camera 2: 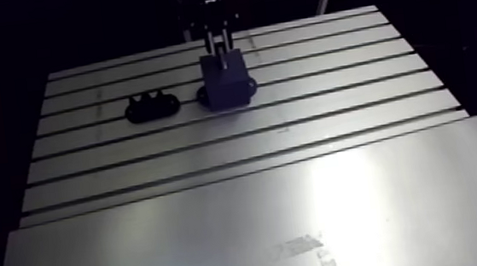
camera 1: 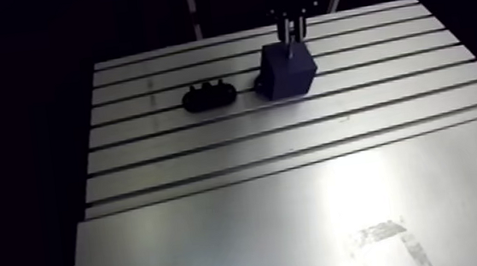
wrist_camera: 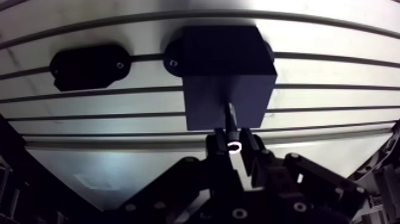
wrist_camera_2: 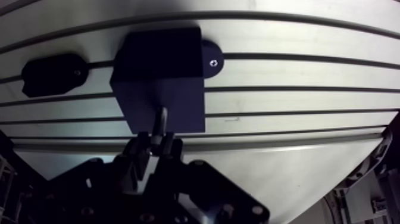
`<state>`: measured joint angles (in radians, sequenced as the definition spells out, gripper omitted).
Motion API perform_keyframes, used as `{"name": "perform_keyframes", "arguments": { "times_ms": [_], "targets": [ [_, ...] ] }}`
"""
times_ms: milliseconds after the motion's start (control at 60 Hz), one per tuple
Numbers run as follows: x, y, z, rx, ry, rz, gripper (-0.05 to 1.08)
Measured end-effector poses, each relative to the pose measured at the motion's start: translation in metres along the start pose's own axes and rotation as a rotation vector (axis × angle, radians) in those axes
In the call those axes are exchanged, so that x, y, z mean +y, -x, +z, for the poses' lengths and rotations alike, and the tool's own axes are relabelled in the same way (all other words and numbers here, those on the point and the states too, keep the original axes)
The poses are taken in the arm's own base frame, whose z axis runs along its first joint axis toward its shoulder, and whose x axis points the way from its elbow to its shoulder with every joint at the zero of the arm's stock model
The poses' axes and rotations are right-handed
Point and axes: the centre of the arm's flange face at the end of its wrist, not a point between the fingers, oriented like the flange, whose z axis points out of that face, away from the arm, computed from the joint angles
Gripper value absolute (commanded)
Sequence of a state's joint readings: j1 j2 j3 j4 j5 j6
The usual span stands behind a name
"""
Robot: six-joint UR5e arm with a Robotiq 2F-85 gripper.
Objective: Pick up the M10 bolt and insert it into the hole until fully seated.
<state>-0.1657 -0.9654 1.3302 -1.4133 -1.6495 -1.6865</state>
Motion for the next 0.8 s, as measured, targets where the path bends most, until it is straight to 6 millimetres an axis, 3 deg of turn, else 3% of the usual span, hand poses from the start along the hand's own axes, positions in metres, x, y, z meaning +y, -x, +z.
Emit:
{"name": "perform_keyframes", "arguments": {
  "times_ms": [400,433,450,467,483,500,517,533,550,567,583,600,667,800],
  "targets": [
    [-0.0003,0.0000,0.0014,-0.002,-0.001,0.001,1.05],
    [-0.0005,0.0000,0.0014,-0.002,-0.001,0.001,0.99],
    [-0.0007,0.0000,0.0014,-0.002,-0.001,0.000,0.89],
    [-0.0008,0.0000,0.0014,-0.002,-0.001,0.000,0.71],
    [-0.0009,0.0001,0.0013,-0.002,0.000,0.000,0.71],
    [-0.0011,0.0001,0.0014,-0.002,0.000,0.000,0.52],
    [-0.0012,0.0001,0.0014,-0.002,0.000,0.000,0.52],
    [-0.0013,0.0002,0.0013,-0.001,0.000,-0.001,0.36],
    [-0.0015,0.0002,0.0013,-0.002,0.000,-0.001,0.36],
    [-0.0016,0.0002,0.0013,-0.001,0.001,-0.002,0.23],
    [-0.0017,0.0003,0.0013,-0.001,0.001,-0.002,0.23],
    [-0.0019,0.0003,0.0014,-0.002,0.001,-0.004,0.12],
    [-0.0023,0.0005,0.0019,-0.002,0.001,-0.010,0.02],
    [-0.0021,0.0007,0.0035,-0.005,0.002,-0.023,0.02]
  ]
}}
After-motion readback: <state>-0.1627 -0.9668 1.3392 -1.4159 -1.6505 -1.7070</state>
